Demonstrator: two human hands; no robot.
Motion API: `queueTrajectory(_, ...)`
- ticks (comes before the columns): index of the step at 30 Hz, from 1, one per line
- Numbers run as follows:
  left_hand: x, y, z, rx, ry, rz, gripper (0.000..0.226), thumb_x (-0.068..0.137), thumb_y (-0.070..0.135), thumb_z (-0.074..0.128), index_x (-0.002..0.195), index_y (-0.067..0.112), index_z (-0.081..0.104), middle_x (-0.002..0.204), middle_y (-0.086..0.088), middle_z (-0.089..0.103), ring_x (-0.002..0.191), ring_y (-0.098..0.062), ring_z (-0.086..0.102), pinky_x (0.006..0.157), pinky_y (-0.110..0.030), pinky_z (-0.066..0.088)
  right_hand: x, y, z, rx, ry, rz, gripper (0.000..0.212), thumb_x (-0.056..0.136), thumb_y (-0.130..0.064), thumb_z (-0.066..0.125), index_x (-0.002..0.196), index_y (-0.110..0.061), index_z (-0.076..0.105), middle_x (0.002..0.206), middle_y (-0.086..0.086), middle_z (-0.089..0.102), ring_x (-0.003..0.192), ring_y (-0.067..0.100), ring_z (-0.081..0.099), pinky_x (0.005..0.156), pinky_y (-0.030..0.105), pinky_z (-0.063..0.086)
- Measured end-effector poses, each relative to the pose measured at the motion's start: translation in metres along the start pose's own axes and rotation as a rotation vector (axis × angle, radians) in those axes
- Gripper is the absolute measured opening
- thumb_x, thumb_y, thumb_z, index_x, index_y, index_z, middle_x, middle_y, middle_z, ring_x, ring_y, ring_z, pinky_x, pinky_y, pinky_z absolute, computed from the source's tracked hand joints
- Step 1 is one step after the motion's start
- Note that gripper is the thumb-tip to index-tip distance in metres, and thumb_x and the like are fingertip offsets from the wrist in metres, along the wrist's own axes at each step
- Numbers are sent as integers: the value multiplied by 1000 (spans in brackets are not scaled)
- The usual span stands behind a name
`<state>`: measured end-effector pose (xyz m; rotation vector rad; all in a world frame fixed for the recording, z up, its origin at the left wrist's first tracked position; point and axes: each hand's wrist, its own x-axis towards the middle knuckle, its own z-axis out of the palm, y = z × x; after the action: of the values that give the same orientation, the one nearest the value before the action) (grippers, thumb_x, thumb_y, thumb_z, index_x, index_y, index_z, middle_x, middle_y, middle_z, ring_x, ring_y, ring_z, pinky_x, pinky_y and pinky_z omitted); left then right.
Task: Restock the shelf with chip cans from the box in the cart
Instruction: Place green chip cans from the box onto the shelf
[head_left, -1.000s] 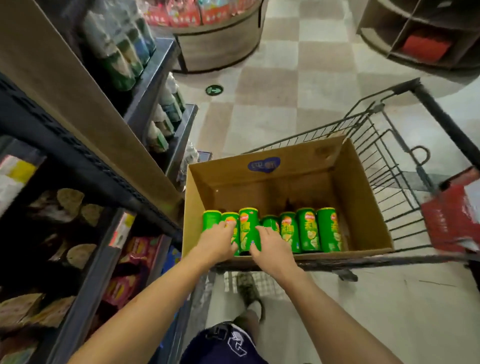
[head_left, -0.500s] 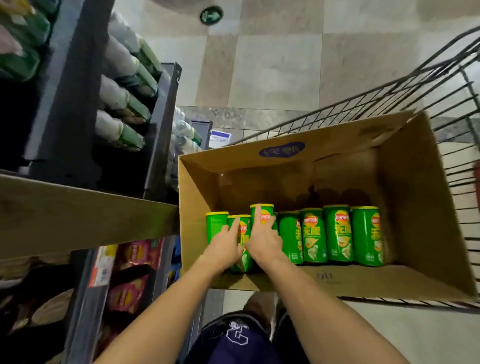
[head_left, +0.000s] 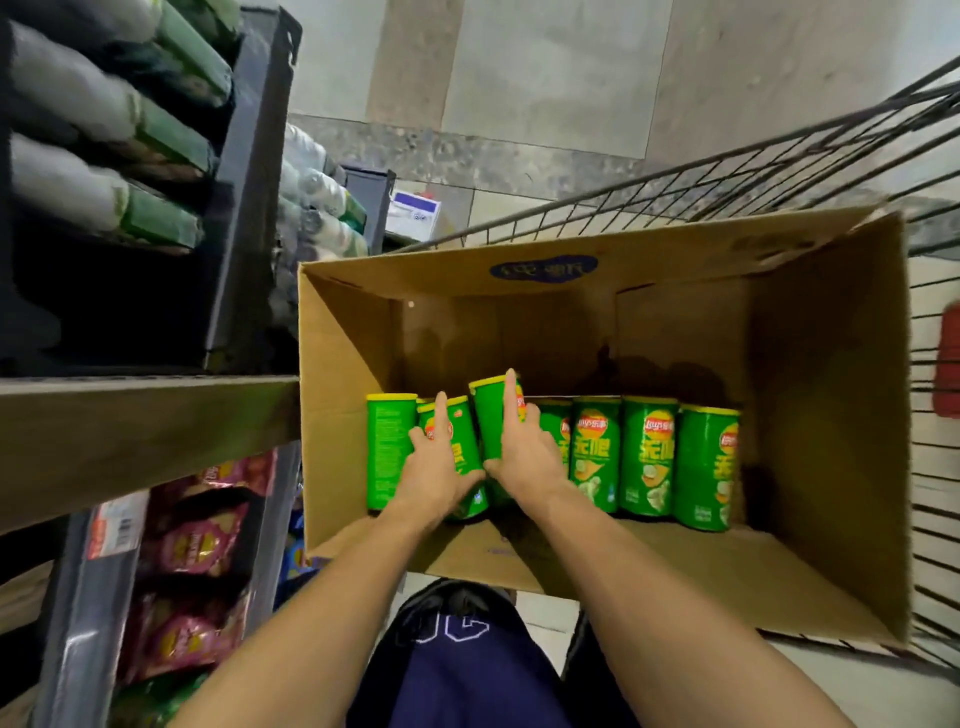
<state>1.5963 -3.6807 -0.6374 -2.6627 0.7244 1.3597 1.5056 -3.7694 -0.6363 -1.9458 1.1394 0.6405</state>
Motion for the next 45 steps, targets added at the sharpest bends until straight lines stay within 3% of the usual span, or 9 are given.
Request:
queueTrajectory(3, -1, 12, 7, -77, 61, -90, 128, 73, 46, 82, 153, 31, -17, 133, -19, 41, 111, -41, 59, 88, -48, 48, -3, 19, -15, -27, -52, 14, 132, 79, -32, 82, 151, -30, -28, 137, 22, 42, 111, 37, 60, 86, 43, 51)
queueTrajectory(7, -4, 19, 7, -184, 104, -142, 123, 74, 29, 85, 154, 34, -9, 135, -20, 41, 116, -42, 56, 95, -50, 45, -3, 45, -36, -88, -119, -33, 133, 79, -25, 83, 150, -32, -30, 144, 23, 36, 110, 39, 61, 79, 40, 50)
queueTrajectory(14, -34, 39, -6, -291, 159, -88, 123, 71, 23, 88, 152, 41, -3, 136, -18, 43, 116, -38, 56, 97, -51, 45, -12, 75, -86, -111, -143, -179, 133, 80, -26, 81, 146, -40, -33, 147, 22, 33, 103, 38, 63, 84, 45, 53)
queueTrajectory(27, -154, 9, -59, -625, 678, -28, 120, 68, 25, 89, 151, 38, 4, 142, -9, 45, 129, -23, 46, 106, -43, 39, -68, -29, -141, -81, -100, -717, 135, 75, -34, 84, 146, -47, -30, 133, 11, 46, 112, 34, 58, 91, 45, 48)
queueTrajectory(30, -197, -21, -62, -731, 786, -23, 114, 70, 22, 87, 151, 37, 8, 130, 2, 45, 116, -13, 46, 97, -29, 39, -95, -62, -131, -106, -99, -844, 135, 74, -35, 85, 146, -48, -29, 138, 12, 45, 120, 36, 55, 97, 48, 46)
queueTrajectory(33, -248, -59, -52, -763, 893, -84, 116, 69, 24, 88, 148, 43, 6, 135, -2, 49, 118, -18, 52, 98, -34, 44, -129, -91, -107, -116, -141, -978, 134, 73, -35, 84, 146, -49, -28, 141, 10, 45, 122, 34, 53, 99, 49, 45)
queueTrajectory(36, -307, -102, -29, -761, 975, -166, 116, 70, 25, 88, 150, 42, 6, 140, -1, 46, 118, -13, 49, 96, -28, 40, -174, -114, -74, -129, -188, -1114, 137, 71, -37, 84, 143, -53, -31, 143, 9, 45, 123, 33, 53, 98, 53, 47)
queueTrajectory(41, -420, -162, 26, -788, 1106, -283, 117, 69, 29, 88, 149, 43, 4, 145, -5, 45, 127, -22, 50, 102, -44, 46, -272, -140, -6, -200, -294, -1325, 136, 73, -34, 83, 136, -58, -35, 134, 9, 47, 116, 32, 56, 95, 51, 47)
queueTrajectory(45, -504, -189, 84, -817, 1207, -337, 116, 70, 30, 88, 150, 38, 5, 151, -1, 38, 134, -18, 43, 105, -38, 44, -364, -144, 55, -237, -392, -1447, 133, 76, -33, 83, 143, -54, -30, 148, 9, 40, 126, 32, 51, 98, 52, 47)
